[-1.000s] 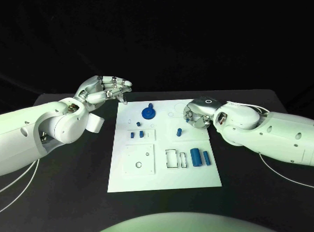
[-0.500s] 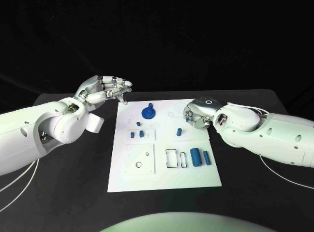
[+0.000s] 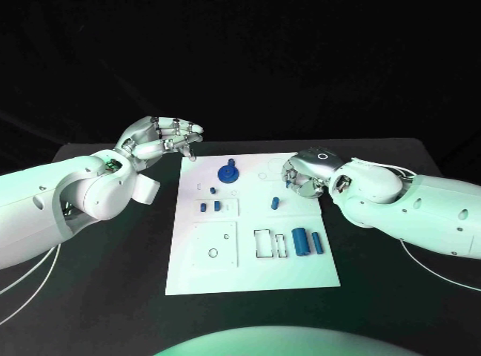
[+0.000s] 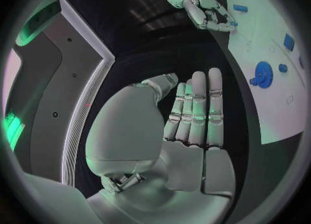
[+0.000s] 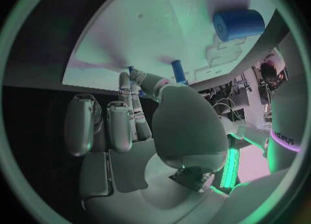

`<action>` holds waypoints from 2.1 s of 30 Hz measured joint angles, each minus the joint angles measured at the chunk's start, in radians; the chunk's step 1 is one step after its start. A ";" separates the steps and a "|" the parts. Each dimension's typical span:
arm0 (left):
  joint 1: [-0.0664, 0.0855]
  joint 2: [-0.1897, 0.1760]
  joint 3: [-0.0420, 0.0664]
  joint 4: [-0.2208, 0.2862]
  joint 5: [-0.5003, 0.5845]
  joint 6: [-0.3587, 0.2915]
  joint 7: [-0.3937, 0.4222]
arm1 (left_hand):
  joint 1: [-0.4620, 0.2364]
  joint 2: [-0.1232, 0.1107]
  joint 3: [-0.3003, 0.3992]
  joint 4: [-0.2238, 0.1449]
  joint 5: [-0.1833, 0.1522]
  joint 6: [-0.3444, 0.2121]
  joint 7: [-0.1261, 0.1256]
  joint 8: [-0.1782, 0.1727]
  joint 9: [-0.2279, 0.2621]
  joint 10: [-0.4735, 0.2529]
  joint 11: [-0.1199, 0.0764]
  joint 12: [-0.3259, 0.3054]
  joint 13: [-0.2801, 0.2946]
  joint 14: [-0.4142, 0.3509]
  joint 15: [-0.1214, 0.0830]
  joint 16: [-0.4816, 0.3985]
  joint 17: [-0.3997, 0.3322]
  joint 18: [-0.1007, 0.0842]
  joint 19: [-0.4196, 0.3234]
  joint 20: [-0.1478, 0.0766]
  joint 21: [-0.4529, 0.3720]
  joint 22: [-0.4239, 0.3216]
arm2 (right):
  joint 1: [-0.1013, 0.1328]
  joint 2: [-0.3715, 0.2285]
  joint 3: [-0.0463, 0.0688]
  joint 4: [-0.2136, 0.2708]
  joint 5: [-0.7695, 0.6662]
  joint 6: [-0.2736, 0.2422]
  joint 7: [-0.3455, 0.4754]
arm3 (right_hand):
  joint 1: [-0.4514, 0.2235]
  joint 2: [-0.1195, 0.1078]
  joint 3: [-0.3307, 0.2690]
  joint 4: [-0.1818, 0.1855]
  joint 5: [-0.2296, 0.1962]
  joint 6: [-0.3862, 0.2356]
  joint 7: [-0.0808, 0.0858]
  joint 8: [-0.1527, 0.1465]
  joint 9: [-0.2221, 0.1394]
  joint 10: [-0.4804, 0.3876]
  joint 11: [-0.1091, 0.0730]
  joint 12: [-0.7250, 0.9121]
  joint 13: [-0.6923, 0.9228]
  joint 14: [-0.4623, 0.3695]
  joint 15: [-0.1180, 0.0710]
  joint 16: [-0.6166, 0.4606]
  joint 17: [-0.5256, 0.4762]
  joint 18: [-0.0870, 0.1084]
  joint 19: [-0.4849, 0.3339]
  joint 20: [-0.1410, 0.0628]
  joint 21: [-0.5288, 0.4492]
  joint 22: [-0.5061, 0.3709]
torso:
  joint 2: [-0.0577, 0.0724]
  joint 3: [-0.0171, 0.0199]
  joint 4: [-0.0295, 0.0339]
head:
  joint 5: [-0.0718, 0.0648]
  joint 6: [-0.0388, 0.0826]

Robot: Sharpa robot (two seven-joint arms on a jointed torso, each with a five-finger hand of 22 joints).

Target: Assemble the parts on the task board

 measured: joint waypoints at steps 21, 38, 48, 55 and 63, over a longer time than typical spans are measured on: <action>0.000 0.003 0.000 -0.005 -0.002 0.007 -0.001 | 0.000 0.000 -0.003 -0.003 0.000 0.000 0.000 0.000 0.003 -0.014 0.007 -0.012 -0.003 -0.004 0.004 0.000 0.001 0.000 -0.004 0.004 -0.004 -0.001 | 0.025 -0.061 0.017 0.176 0.000 -0.031 -0.012 | -0.009 0.000 0.000 0.000 -0.003 0.004 0.000 0.000 0.001 0.004 -0.003 0.000 0.004 0.000 0.000 0.004 0.000 0.000 0.000 0.000 0.004 0.006 | -0.001 -0.0007 0.0002 | 0.015 -0.002; 0.000 0.032 0.000 -0.036 -0.003 0.007 0.000 | 0.000 0.000 -0.003 -0.003 0.000 -0.004 0.004 0.000 0.004 -0.018 0.011 -0.012 -0.004 -0.004 0.004 0.000 0.002 0.000 -0.004 0.004 -0.004 -0.002 | 0.008 0.030 0.014 0.279 0.004 -0.030 -0.013 | -0.014 -0.003 -0.003 0.003 -0.003 0.004 0.000 -0.003 0.003 0.004 -0.003 0.000 0.005 0.000 0.000 0.004 0.000 0.000 0.000 0.000 0.004 0.004 | -0.005 -0.0050 0.0039 | 0.110 -0.021; 0.001 0.060 0.000 -0.051 -0.003 0.006 -0.001 | 0.000 0.000 -0.003 -0.003 0.000 -0.004 0.004 0.000 0.005 -0.018 0.011 -0.012 -0.004 -0.004 0.004 0.000 0.002 0.000 -0.004 0.004 -0.008 -0.002 | -0.046 0.099 0.002 0.258 0.007 -0.023 -0.008 | -0.014 -0.003 -0.003 0.003 0.002 0.004 0.000 -0.007 0.002 0.004 -0.003 0.000 0.005 0.000 0.000 0.004 0.000 0.000 0.000 0.000 0.004 -0.001 | -0.007 -0.0076 0.0051 | 0.165 -0.049; 0.002 0.066 0.000 -0.054 -0.003 0.006 -0.002 | 0.000 0.000 -0.003 -0.003 0.000 -0.004 0.004 0.000 0.005 -0.018 0.011 -0.012 -0.004 -0.004 0.004 0.000 0.002 0.000 -0.004 0.004 -0.008 -0.002 | -0.070 0.120 -0.004 0.241 0.009 -0.016 -0.005 | -0.014 -0.003 -0.003 0.003 0.002 0.004 0.000 -0.007 0.002 0.004 -0.003 0.000 0.005 0.000 0.000 0.004 -0.001 0.000 0.000 0.000 0.004 -0.002 | -0.006 -0.0082 0.0046 | 0.184 -0.062; 0.002 0.067 0.000 -0.054 -0.003 0.006 -0.002 | 0.000 0.000 -0.003 -0.003 0.000 -0.004 0.004 0.000 0.005 -0.018 0.011 -0.012 -0.004 -0.004 0.004 0.000 0.002 0.000 -0.004 0.004 -0.008 -0.003 | -0.082 0.128 -0.008 0.226 0.010 -0.006 -0.002 | -0.015 -0.004 -0.003 0.003 0.002 0.002 -0.001 -0.003 0.003 0.004 -0.003 0.000 0.006 0.000 0.000 0.004 -0.001 0.000 0.000 0.000 0.004 -0.002 | -0.006 -0.0069 0.0033 | 0.195 -0.064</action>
